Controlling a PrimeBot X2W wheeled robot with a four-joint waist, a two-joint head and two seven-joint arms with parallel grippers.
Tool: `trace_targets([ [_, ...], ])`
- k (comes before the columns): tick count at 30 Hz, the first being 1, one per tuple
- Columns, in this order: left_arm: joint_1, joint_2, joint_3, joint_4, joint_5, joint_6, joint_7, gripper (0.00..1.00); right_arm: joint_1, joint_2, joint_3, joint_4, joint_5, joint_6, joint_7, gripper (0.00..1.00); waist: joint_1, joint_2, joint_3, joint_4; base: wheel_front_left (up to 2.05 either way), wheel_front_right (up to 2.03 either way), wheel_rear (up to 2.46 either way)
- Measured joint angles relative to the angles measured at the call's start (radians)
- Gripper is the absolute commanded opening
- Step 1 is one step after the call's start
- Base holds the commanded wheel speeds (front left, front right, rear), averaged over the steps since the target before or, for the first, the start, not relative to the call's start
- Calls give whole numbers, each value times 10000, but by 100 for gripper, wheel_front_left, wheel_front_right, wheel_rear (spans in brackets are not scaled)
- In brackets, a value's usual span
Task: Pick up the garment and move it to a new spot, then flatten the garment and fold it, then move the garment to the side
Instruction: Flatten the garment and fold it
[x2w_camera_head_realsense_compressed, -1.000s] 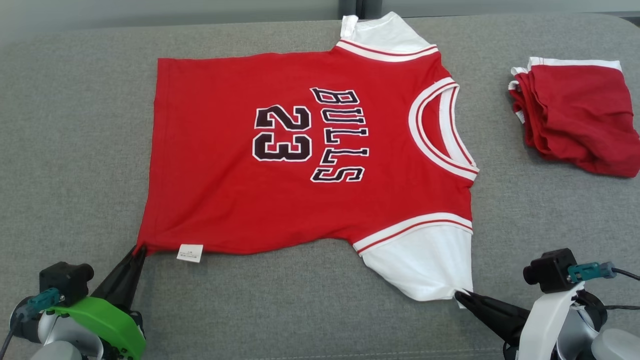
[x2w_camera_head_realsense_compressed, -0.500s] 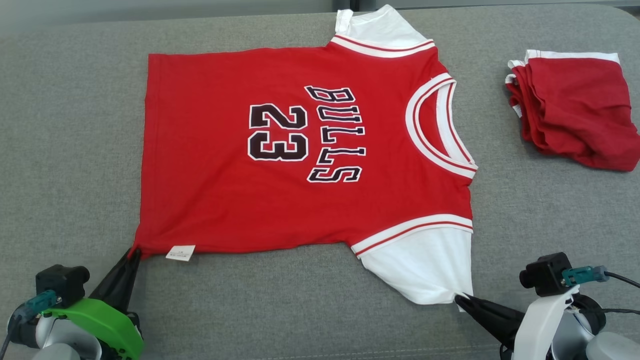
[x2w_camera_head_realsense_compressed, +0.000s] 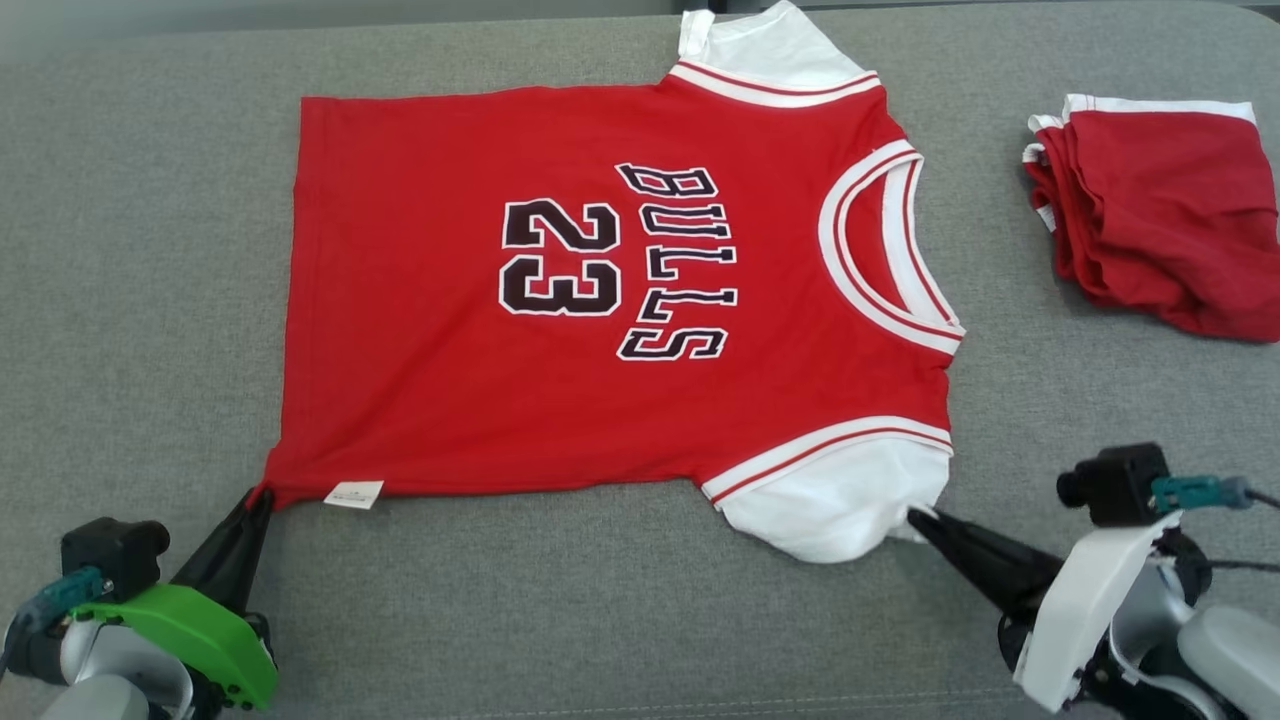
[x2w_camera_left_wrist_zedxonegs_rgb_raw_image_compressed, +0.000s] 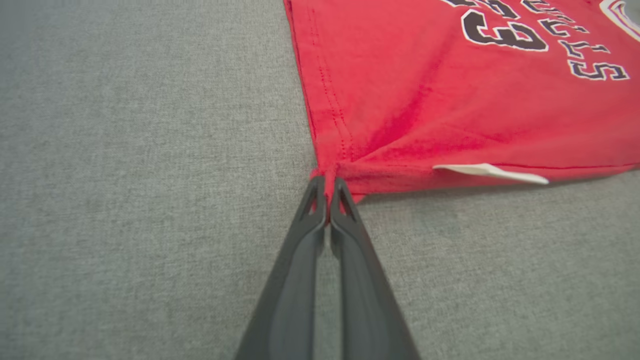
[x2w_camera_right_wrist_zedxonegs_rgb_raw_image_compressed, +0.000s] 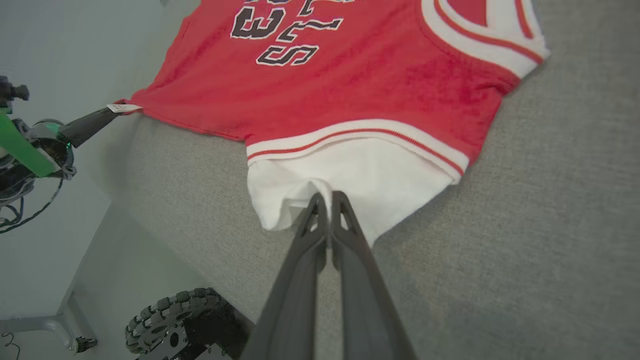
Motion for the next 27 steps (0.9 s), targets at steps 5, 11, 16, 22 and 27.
trace_targets([
  [5, -997, 485, -499, -546, -44, -15, 1244, 0, -1013, -564, -384, -451, -15, 88, 385, 0, 0, 0, 342, 50, 0, 0, 0],
  [11, -2208, 763, -541, -1166, -543, -23, 2383, 0, -1980, -957, -855, -865, 263, 119, 991, 0, 0, 0, 835, 102, 0, 0, 0],
  [16, -3364, 1116, -529, -1599, -878, -23, 3296, 0, -3116, -993, -1340, -928, 608, 176, 1407, 0, 0, 0, 1422, 138, 0, 0, 0],
  [22, -4151, 1220, -495, -1578, -1195, -25, 4100, 0, -4302, -849, -1486, -458, 683, 211, 1948, 0, 0, 0, 2103, 136, 0, 0, 0],
  [27, -4414, 1206, -573, -1404, -1292, -25, 4575, 0, -5024, -341, -1258, 178, 587, 263, 2211, 0, 0, -1, 2564, 84, 0, 0, 0],
])
